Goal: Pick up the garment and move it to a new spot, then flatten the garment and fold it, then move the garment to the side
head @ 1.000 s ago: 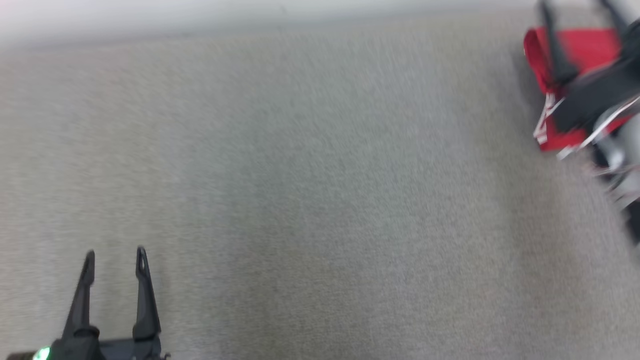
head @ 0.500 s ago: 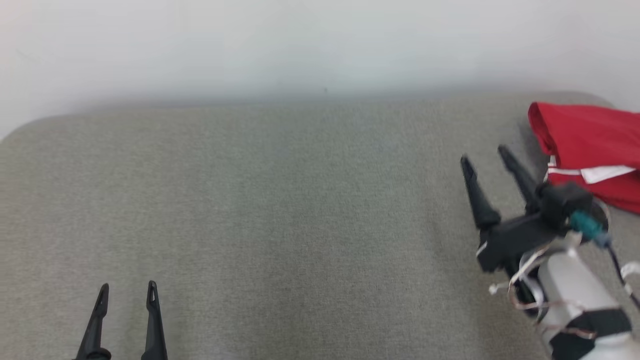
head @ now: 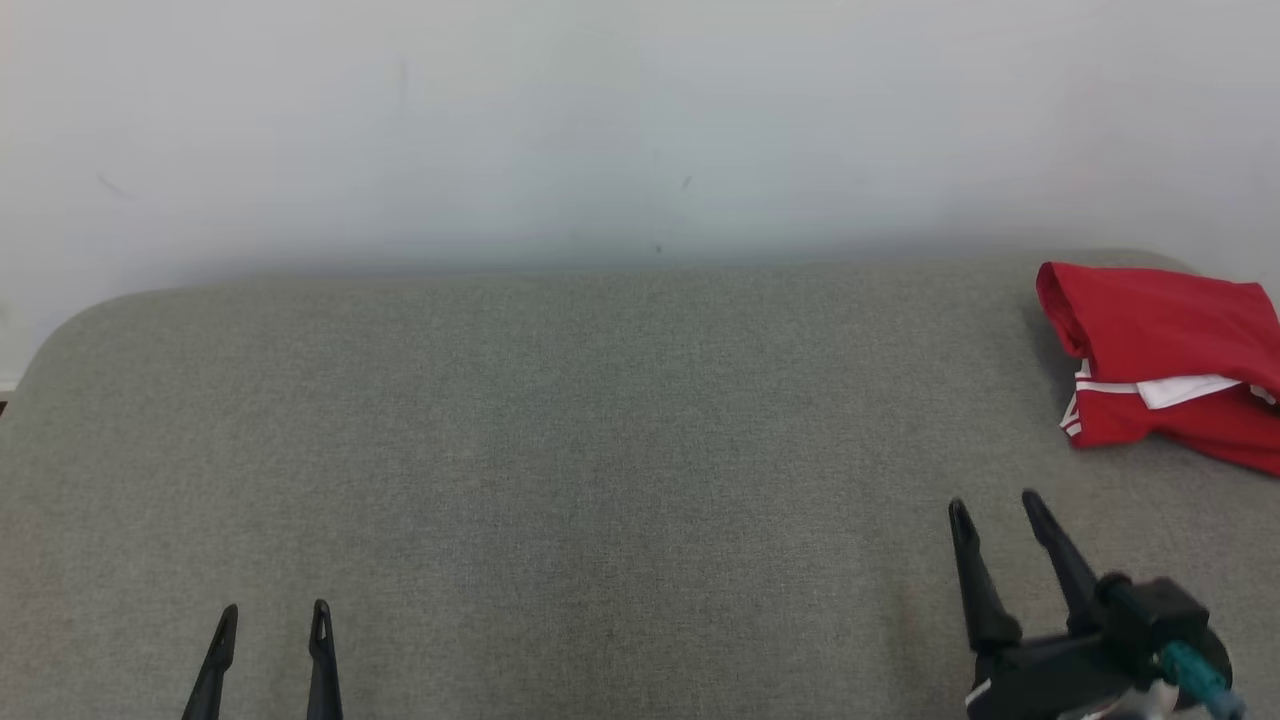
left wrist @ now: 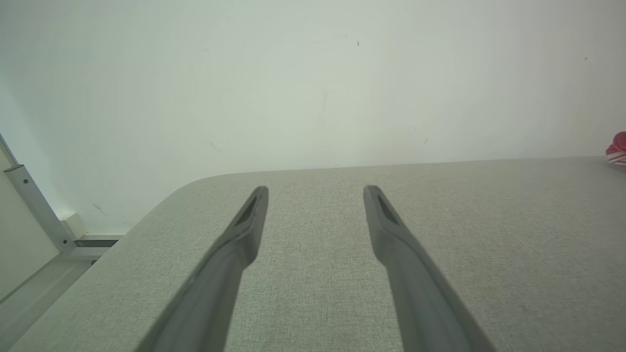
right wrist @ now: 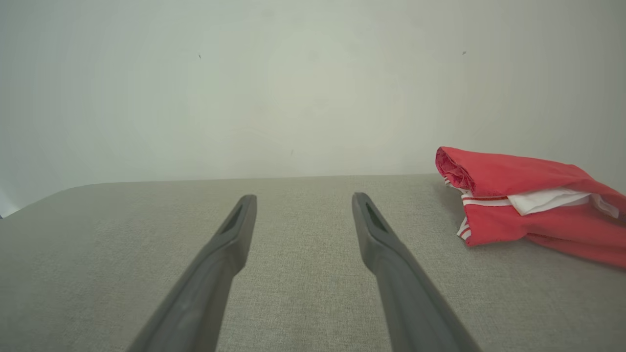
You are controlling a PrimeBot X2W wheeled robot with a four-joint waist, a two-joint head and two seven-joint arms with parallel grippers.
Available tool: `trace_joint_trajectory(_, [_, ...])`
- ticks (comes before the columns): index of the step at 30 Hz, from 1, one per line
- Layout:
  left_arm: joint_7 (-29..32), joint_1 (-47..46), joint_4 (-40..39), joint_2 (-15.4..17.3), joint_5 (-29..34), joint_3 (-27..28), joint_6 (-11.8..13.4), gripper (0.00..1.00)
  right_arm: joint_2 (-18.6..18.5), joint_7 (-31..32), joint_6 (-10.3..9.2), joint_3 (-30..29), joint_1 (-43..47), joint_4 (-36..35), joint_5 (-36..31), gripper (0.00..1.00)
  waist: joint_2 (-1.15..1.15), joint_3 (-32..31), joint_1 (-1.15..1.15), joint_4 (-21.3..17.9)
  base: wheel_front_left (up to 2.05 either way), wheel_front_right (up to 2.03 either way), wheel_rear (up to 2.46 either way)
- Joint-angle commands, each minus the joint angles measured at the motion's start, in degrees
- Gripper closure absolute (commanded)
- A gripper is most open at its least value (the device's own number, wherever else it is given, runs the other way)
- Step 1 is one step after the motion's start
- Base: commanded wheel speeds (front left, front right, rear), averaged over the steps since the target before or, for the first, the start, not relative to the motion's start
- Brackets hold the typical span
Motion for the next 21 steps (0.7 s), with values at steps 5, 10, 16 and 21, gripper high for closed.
trace_joint_trajectory(5, [-0.2,1.0,0.3,-0.5,-0.9,0.2,-0.6,0.0,4.6,0.3,-0.17,-2.4,6.7,-3.7,-1.2,0.0,0.0,-1.3,0.01,0.2,0.0,0.0,0.0])
trace_joint_trajectory(10, [-0.2,1.2,1.2,-0.5,-1.0,0.0,-1.1,0.0,7.4,0.1,-0.17,-4.3,10.7,-4.9,-2.1,0.0,0.0,-1.9,0.01,0.6,0.0,0.0,0.0])
trace_joint_trajectory(16, [-0.2,1.8,2.3,-0.2,-0.2,-0.3,-1.6,0.0,8.9,-0.1,-0.17,-4.7,13.7,-5.7,-3.0,0.0,0.0,-2.0,0.01,0.4,0.0,0.0,0.0])
trace_joint_trajectory(21, [-0.2,1.7,2.9,-0.1,-0.1,-0.6,-1.6,0.0,9.2,-0.2,-0.17,-5.0,14.1,-5.8,-3.2,0.0,0.0,-1.9,0.01,0.2,0.0,0.0,0.0])
